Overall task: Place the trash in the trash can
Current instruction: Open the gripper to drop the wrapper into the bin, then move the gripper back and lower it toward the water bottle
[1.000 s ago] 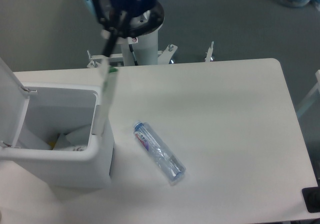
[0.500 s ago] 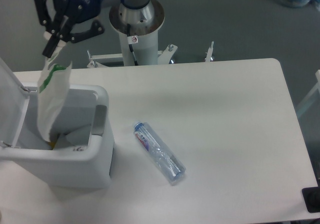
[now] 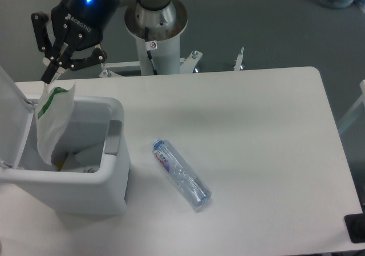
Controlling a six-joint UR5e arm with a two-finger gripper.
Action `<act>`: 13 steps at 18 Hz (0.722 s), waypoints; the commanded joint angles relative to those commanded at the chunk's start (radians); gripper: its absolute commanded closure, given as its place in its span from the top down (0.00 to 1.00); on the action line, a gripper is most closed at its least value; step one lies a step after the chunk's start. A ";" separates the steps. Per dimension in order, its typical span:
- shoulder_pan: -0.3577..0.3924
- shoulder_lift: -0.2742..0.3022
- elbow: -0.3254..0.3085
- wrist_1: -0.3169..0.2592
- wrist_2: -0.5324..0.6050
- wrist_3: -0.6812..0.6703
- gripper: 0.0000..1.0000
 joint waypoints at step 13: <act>0.187 -0.032 -0.021 0.035 0.182 -0.042 1.00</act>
